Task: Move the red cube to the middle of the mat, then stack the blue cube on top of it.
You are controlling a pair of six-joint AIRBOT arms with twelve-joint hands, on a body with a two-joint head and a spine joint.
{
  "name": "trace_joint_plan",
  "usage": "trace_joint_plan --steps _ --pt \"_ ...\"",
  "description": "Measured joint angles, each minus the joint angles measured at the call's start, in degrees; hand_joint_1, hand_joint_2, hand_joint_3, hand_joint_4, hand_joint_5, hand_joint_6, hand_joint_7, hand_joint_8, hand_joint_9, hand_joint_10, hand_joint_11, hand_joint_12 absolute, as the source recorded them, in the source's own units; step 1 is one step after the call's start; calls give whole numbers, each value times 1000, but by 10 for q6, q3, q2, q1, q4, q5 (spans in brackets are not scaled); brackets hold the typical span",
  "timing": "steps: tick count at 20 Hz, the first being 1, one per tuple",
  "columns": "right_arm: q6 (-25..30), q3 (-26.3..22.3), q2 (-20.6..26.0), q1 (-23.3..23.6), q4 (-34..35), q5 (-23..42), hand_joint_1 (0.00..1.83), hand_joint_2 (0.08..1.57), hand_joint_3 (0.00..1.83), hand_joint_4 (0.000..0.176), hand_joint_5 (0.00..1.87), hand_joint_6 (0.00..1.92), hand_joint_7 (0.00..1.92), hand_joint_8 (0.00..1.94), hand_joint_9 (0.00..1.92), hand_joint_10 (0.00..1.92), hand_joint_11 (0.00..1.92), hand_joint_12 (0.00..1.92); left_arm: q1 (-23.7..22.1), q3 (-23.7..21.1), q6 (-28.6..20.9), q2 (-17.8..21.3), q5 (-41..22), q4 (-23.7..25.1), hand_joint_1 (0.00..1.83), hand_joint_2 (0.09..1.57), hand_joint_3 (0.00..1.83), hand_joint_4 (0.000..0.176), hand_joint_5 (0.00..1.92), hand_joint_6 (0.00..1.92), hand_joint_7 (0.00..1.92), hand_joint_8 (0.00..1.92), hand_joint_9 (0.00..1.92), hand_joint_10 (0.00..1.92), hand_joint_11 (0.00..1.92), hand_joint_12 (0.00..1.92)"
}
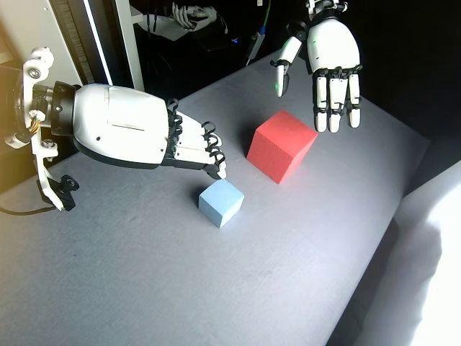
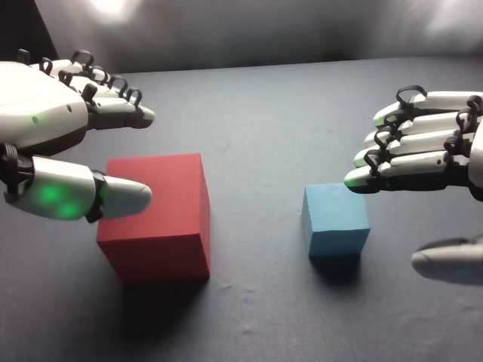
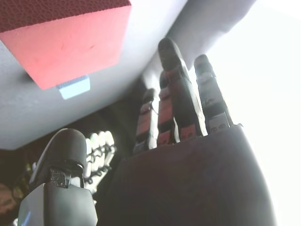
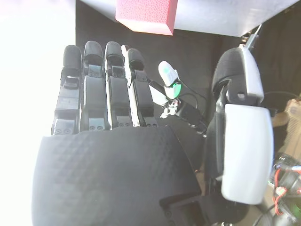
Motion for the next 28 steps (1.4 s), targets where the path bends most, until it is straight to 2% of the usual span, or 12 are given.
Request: trace_joint_plan --steps 5,7,8,9,11,14,15,17,18,22,23,28 --pt "-1 0 0 -2 0 2 0 1254 5 0 385 5 354 2 300 7 0 677 -5 0 0 0 9 7 19 1212 0 0 220 0 198 0 160 0 0 307" --pt "-1 0 0 -2 0 2 0 1256 2 0 362 0 337 0 284 1 0 619 -10 0 0 -1 14 9 300 1104 0 0 155 1 135 1 97 1 0 193" --pt "-1 0 0 -2 -1 2 0 1256 2 0 338 1 311 1 258 1 0 558 -13 0 0 -3 16 11 525 1048 0 0 109 0 71 0 43 0 0 60" --pt "-2 0 0 -2 -1 2 0 1257 1 0 341 4 310 3 257 2 0 548 -18 0 0 -5 19 11 761 982 0 0 63 0 23 0 8 0 0 11" --pt "-3 0 0 -2 10 1 0 1258 1 0 337 0 305 0 259 2 0 578 -28 0 0 -8 31 19 1041 876 0 0 21 0 1 0 0 0 0 0" --pt "-3 4 0 -2 35 -6 0 1266 3 0 333 0 305 1 258 1 0 564 -37 -1 0 -11 42 17 1137 883 0 0 0 0 0 0 0 0 0 0" --pt "-3 5 0 -2 36 -8 0 1257 0 0 320 0 292 0 247 0 0 546 -42 -1 0 -12 50 17 1068 879 0 0 0 0 0 0 0 0 0 0" --pt "-3 5 0 -2 36 -11 0 1249 0 0 324 1 300 1 256 2 0 563 -33 -1 0 -18 41 6 1069 857 0 0 0 0 0 0 0 0 0 0" --pt "-3 5 0 -2 36 -10 0 1248 0 0 333 4 307 4 257 2 0 559 -17 -1 1 -19 28 -11 1044 882 0 0 0 0 0 0 0 0 0 0" --pt "-9 5 0 -5 36 -12 0 1249 0 0 351 11 325 11 266 6 0 558 44 -22 123 -19 -17 -180 1056 890 2 0 0 0 0 0 0 0 0 0" --pt "-10 5 0 -5 35 -10 0 1250 0 0 379 9 364 11 310 13 0 664 53 -24 140 -19 -33 -205 1066 877 0 0 0 0 0 0 0 0 0 0" --pt "-13 5 0 -6 36 -10 0 1250 0 0 372 2 351 2 303 4 0 672 78 -50 238 -26 -96 -337 1047 895 2 0 0 0 0 0 0 0 0 0"
